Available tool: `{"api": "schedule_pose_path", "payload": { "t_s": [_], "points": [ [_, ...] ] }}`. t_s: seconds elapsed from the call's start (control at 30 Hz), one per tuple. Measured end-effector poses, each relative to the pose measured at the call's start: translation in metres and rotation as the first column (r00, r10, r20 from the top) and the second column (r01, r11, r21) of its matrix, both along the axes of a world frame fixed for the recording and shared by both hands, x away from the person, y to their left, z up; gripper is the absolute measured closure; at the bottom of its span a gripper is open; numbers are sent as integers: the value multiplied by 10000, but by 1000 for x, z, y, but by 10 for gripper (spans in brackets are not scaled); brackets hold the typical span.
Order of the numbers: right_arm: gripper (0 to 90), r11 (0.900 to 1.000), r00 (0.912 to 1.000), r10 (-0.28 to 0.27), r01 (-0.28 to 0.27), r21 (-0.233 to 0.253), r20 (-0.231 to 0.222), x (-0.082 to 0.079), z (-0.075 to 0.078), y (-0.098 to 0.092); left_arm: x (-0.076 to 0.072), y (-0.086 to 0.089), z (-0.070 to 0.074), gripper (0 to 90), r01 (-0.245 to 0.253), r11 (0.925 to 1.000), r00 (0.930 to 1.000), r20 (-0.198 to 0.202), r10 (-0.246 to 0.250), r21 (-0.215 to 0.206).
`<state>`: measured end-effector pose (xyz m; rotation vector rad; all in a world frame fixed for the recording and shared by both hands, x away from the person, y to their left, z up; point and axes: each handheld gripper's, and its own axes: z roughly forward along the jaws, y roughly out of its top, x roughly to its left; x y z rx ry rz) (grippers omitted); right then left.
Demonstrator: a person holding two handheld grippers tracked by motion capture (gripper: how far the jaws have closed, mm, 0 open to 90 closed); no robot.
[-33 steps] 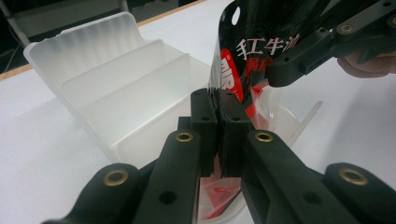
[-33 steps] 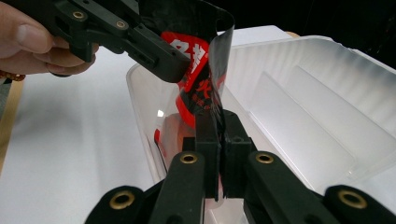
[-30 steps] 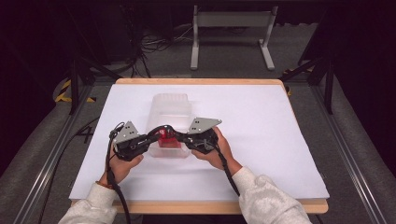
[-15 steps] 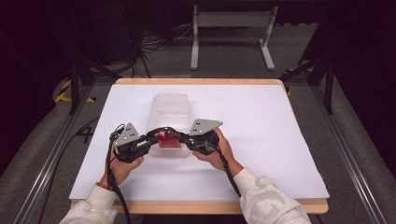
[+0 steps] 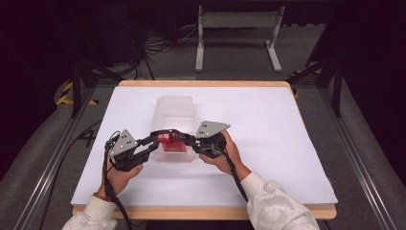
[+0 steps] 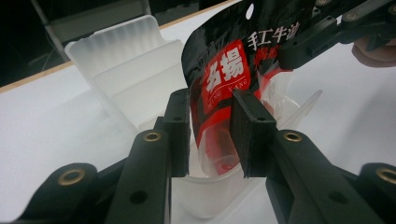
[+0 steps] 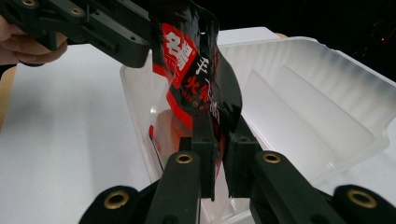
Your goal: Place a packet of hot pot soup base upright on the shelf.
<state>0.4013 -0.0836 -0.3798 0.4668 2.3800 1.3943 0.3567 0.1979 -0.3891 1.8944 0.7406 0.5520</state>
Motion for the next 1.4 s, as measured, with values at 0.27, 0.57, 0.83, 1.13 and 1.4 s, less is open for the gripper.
{"api": "schedule_pose_path", "payload": {
  "t_s": [0.27, 0.57, 0.83, 1.13, 1.4],
  "points": [
    [829, 9999, 9999, -121, 121, 22, 111, -1, 6, -6, -17, 7, 1, 667, -311, 9993, 9995, 50, 312, -205],
    [821, 9998, 9996, -177, 178, -41, 207, -3, 13, -14, -31, -5, -4, 592, -139, 9999, 9999, -13, 139, 78],
    [819, 9994, 9988, -315, 320, -113, 385, -4, 22, -25, -39, -21, -10, 489, 55, 9993, 9999, -108, -51, 369],
    [804, 9970, 9965, -555, 586, -500, 620, -6, 29, -42, -49, -35, -22, 383, 496, 9941, 9984, -317, -467, 964],
    [750, 9881, 9920, -898, 999, -1173, 890, -11, 29, -62, -52, -42, -34, 310, 716, 9879, 9951, -783, -612, 1377]
  ]
}}
